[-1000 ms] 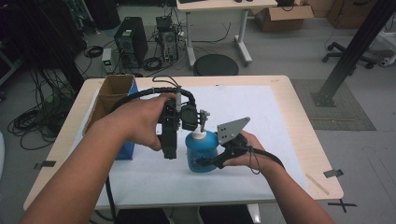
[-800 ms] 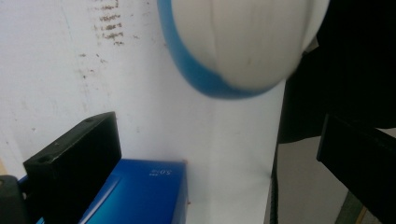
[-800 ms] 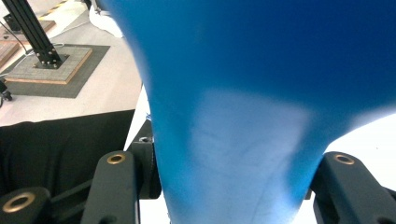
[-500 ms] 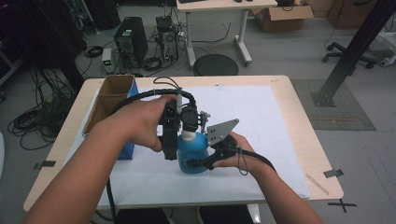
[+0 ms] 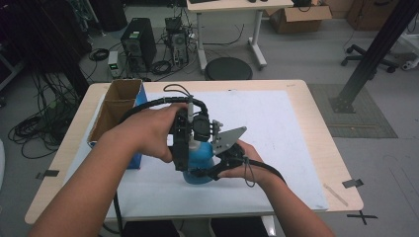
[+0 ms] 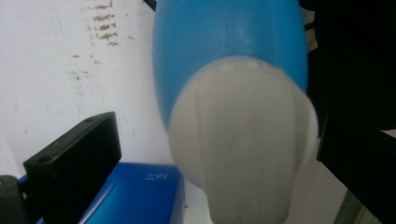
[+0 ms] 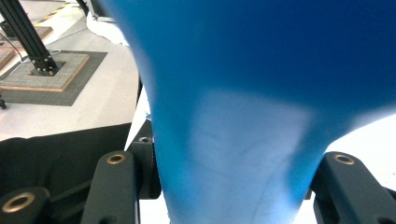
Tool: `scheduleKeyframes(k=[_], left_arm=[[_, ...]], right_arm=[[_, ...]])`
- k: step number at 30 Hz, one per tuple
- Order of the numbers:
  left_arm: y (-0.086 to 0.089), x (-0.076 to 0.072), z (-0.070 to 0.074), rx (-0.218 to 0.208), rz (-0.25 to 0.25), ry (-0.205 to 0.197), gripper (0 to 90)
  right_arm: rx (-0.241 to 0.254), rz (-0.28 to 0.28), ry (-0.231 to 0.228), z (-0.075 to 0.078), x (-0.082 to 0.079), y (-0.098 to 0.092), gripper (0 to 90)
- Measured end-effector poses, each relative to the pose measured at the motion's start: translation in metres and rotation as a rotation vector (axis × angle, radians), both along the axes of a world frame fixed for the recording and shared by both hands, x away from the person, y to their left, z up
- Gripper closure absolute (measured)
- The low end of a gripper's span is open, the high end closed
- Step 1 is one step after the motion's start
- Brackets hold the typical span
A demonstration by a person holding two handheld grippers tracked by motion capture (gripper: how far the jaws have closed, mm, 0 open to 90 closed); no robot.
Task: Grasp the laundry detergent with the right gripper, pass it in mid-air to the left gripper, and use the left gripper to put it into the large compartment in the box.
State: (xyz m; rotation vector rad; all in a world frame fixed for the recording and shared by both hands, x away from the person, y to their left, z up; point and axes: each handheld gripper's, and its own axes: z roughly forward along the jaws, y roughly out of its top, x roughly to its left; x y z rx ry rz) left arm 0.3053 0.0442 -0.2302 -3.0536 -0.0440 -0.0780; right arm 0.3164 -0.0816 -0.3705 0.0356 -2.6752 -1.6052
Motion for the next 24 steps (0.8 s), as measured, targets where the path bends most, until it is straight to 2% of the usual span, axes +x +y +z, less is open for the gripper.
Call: scheduleKeyframes(k=[24], left_arm=[[0.000,0.000,-0.006,-0.008,0.009,0.004,0.4]], right_arm=[[0.019,0.000,0.003,0.003,-0.002,0.018,45.3]])
